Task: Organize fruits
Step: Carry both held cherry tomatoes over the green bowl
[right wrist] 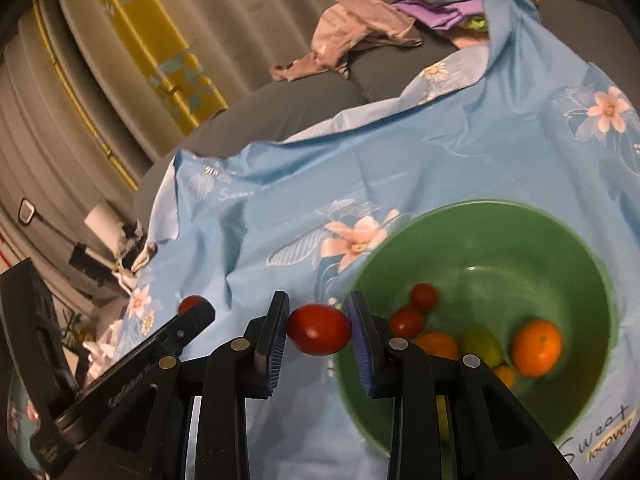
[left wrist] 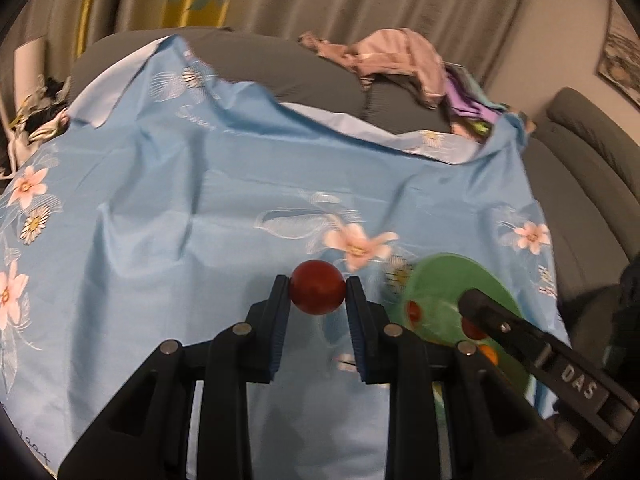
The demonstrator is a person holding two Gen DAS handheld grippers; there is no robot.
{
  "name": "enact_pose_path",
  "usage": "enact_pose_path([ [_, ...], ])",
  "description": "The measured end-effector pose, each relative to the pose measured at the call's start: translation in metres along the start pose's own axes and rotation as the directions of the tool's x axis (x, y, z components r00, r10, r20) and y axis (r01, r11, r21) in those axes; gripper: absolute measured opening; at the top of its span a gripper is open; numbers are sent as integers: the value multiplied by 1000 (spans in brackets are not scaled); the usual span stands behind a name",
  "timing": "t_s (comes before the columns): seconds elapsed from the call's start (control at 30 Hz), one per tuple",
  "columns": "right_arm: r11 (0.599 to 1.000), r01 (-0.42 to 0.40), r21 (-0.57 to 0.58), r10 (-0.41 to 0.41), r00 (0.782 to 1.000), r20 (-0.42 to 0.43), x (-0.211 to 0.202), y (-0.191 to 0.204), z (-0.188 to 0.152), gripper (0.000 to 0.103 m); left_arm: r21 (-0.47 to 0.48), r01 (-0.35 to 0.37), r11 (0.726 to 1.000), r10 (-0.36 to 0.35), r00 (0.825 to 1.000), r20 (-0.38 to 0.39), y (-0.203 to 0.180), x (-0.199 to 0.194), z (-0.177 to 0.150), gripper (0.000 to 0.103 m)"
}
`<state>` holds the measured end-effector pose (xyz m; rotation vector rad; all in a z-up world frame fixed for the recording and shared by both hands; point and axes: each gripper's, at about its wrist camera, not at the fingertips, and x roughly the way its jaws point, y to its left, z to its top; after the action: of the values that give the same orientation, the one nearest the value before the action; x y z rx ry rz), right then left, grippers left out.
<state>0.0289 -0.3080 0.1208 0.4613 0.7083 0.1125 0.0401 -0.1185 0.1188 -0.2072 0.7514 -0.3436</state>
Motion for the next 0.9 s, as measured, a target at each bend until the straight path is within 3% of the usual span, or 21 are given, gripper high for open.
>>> enact_pose_path([
  [0.2, 996, 56, 75, -62, 995, 80, -23, -27, 7, 32, 72, 24, 997, -24, 1000, 6, -30, 7, -1, 28],
  [0.3, 990, 91, 108, -101, 990, 97, -31, -40, 9, 32, 70, 91, 993, -91, 996, -8, -40, 11, -1, 28],
  [0.57, 969, 209, 135, -219, 974, 65, -28, -64, 5, 32, 159, 156, 975, -148, 987, -63, -71, 24, -11, 28],
  [0.9, 955, 257, 150, -265, 964, 34, -24, -81, 7, 32, 170, 238, 956, -209, 963, -172, -86, 47, -29, 28],
])
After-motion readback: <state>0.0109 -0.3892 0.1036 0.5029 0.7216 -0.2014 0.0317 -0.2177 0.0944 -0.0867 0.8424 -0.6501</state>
